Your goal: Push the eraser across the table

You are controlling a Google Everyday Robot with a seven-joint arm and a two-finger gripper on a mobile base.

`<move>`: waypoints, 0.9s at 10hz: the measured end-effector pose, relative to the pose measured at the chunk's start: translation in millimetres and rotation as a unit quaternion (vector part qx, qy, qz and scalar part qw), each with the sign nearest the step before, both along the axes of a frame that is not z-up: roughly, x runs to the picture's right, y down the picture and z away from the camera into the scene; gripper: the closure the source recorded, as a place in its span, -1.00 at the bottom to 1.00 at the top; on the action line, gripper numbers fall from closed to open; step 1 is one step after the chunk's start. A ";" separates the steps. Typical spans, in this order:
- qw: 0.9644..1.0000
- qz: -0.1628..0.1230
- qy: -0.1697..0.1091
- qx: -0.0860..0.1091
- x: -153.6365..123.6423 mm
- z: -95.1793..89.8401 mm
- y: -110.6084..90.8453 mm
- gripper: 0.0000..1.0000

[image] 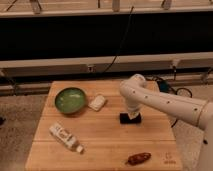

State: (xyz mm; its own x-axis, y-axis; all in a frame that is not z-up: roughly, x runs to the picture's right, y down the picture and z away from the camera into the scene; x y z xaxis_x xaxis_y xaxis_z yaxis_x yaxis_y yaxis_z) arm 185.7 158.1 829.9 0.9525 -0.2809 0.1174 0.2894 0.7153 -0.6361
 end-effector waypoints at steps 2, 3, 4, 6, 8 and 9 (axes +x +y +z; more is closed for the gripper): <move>1.000 0.018 0.016 0.004 22.9 4.0 -4.7 1.00; 0.999 0.028 0.025 0.006 34.7 5.3 -5.9 1.00; 0.999 0.036 0.032 0.006 44.9 6.4 -5.3 1.00; 0.998 0.048 0.039 0.008 55.2 9.6 -3.1 1.00; 0.997 0.061 0.042 0.007 65.0 17.8 4.2 1.00; 0.997 0.064 0.041 0.007 65.9 20.7 6.4 1.00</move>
